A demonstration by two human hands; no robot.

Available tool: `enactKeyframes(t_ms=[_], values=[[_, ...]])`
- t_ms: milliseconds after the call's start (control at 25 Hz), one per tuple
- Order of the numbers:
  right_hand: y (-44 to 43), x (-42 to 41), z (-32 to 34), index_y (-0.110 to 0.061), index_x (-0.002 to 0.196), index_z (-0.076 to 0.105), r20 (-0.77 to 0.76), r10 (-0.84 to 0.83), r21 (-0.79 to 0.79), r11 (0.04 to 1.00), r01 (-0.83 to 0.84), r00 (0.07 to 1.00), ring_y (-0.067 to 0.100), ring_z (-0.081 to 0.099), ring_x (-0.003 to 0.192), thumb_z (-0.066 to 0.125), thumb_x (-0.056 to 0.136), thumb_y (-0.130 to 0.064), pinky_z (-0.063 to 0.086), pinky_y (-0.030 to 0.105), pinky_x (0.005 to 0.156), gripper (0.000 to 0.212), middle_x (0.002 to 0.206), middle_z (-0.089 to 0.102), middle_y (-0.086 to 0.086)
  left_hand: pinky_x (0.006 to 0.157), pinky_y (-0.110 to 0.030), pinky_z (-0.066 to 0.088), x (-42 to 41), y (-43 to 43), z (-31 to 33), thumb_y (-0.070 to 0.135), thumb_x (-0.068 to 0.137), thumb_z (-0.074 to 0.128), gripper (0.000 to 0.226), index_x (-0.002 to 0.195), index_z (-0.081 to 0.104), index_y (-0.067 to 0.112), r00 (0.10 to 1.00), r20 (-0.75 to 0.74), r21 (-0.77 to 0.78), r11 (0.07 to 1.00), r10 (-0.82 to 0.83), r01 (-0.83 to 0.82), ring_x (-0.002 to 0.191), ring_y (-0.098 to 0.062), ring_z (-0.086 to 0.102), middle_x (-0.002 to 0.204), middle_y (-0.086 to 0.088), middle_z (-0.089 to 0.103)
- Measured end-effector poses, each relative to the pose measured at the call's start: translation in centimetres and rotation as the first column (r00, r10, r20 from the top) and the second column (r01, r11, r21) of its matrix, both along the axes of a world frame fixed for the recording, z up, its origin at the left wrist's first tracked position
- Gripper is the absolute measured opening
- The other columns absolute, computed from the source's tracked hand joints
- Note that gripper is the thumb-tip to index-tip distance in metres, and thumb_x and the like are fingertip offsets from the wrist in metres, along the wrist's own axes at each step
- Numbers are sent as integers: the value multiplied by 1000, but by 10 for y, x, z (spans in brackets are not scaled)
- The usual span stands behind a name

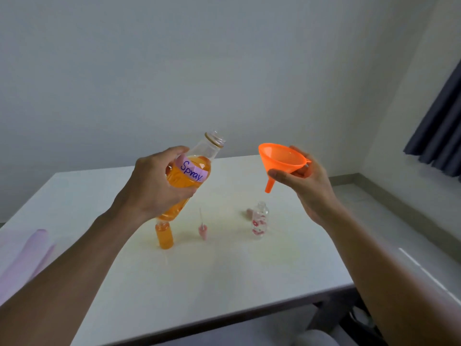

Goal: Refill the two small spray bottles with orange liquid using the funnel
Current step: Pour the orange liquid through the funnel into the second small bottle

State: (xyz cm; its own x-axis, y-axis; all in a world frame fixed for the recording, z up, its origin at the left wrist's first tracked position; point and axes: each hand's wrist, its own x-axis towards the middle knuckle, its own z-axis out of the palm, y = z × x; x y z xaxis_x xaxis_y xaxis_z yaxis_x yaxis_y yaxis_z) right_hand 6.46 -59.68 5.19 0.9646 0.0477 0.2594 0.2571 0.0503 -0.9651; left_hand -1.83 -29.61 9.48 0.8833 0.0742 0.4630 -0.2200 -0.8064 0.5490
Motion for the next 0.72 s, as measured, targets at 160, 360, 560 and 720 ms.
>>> enactKeyframes(t_ms=[160,360,560,720], values=[[-4,6,-19,-17,144,48,-25,31,-12,999,-31,999,19,70,114,100,53,-23,57,33,94,105,126,69,5,77,-31,53,4,-26,3,34,67,89,83,140,50,29,1000,-12,27,1000,-12,12,103,-17,60,121,3,62],[-2,9,-30,-22,144,48,-34,78,-20,997,-79,996,12,72,108,99,55,-26,59,27,85,102,128,66,2,83,-42,59,8,-39,2,35,67,89,85,142,48,30,999,-42,93,996,6,-2,107,-21,60,125,2,62],[0,11,-40,-27,144,48,-2,64,-92,994,-64,998,15,70,111,98,59,-26,61,35,91,98,129,65,0,80,-43,58,19,-42,1,35,69,88,83,141,48,32,999,-39,181,983,2,5,110,-22,57,125,2,60],[2,9,-42,-28,144,48,26,77,-176,982,-71,997,13,71,108,98,58,-27,60,40,93,99,125,67,-4,79,-40,54,27,-43,1,26,70,83,78,138,47,36,999,-40,304,953,7,5,105,-20,50,116,3,60]])
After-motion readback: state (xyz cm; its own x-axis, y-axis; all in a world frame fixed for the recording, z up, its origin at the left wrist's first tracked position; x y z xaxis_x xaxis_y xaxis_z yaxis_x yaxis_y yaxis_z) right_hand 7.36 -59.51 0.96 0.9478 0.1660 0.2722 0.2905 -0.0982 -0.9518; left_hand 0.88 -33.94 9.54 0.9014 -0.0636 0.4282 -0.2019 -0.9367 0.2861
